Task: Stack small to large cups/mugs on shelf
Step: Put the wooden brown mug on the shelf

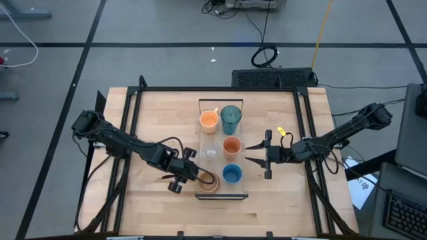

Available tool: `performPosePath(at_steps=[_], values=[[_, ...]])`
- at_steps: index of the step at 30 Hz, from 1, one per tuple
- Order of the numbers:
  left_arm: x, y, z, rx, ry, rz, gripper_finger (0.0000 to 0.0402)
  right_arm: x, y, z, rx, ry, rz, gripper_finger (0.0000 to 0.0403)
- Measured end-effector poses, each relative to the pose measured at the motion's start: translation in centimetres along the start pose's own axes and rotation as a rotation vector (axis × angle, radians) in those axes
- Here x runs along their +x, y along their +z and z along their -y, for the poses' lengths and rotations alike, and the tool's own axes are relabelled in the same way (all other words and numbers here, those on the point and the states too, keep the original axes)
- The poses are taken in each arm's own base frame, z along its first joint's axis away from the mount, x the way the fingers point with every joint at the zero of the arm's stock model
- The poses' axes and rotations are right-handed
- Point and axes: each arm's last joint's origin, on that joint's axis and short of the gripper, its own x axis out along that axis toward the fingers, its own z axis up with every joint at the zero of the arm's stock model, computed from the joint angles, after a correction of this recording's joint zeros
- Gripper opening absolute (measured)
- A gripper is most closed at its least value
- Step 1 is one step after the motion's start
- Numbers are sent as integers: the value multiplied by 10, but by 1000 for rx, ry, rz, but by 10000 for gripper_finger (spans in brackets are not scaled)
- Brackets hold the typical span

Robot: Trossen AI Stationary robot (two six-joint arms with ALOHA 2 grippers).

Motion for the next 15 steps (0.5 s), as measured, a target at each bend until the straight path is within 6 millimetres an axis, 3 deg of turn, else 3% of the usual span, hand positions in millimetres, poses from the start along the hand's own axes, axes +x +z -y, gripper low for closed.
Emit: performPosePath(at_steps=[15], values=[[-4, 8, -1, -31, 27, 54, 120, 0, -2, 0, -8, 2, -20, 152]])
